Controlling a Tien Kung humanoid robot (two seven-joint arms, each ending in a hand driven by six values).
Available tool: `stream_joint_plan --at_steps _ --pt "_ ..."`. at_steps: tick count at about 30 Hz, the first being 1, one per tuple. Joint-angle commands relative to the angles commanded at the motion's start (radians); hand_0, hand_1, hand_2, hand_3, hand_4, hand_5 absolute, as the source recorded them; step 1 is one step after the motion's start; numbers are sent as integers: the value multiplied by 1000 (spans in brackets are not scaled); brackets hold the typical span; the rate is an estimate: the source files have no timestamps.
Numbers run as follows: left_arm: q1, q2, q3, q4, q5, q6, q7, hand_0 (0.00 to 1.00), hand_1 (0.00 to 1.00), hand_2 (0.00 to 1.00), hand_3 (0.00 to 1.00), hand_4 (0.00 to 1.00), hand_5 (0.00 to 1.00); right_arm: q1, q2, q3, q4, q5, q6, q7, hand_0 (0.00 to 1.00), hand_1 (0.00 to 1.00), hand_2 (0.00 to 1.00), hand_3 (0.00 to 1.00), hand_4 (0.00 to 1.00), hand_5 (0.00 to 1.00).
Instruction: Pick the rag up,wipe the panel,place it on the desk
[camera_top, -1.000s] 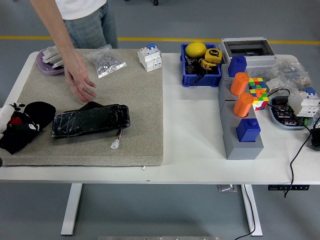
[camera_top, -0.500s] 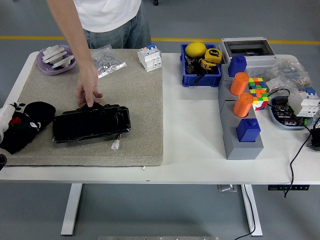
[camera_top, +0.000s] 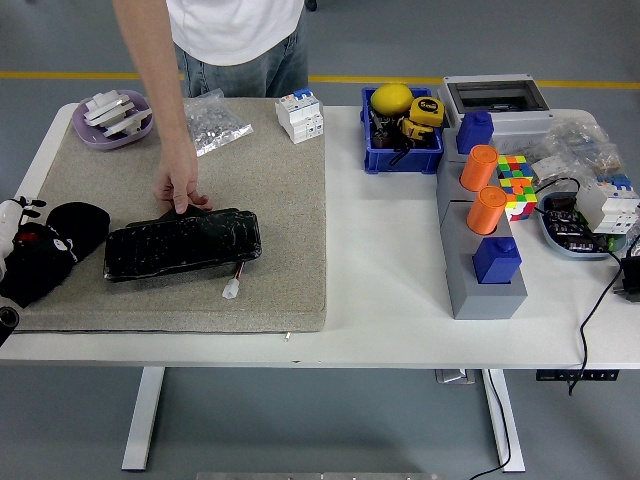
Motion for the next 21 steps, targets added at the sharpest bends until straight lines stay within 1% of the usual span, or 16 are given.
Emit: stream_joint_plan --at_steps 1,6,7,12,13,18,19,21 --pt "-1 0 3 1 2 5 -1 349 302 566 558 306 2 0 0 2 0 -1 0 0 715 368 629 621 998 565" --pt "0 0 12 3 19 18 -2 349 302 566 558 306 2 1 -2 5 -1 -3 0 0 715 368 629 621 998 565" --pt "0 -1 13 3 21 21 -1 337 251 539 482 114 2 1 -3 8 -1 -4 0 0 715 369 628 622 998 567" --pt "1 -1 19 4 19 26 -1 337 251 539 482 114 2 1 -3 9 -1 -7 0 -1 715 369 628 622 998 567" --pt "1 -2 20 3 19 24 0 331 245 526 445 129 2 1 -3 9 0 -7 0 -1 715 367 629 622 998 567" --pt "0 -4 22 0 18 18 7 331 245 526 445 129 2 2 -1 11 0 -9 0 -1 715 367 629 622 998 567" --pt "1 -4 20 -1 19 18 7 326 245 531 445 189 2 2 -1 11 0 -10 0 -1 715 366 629 622 998 568" --pt "4 -5 14 -9 25 19 9 326 245 531 445 189 2 3 -1 10 -1 -8 0 -1 715 366 629 622 998 568"
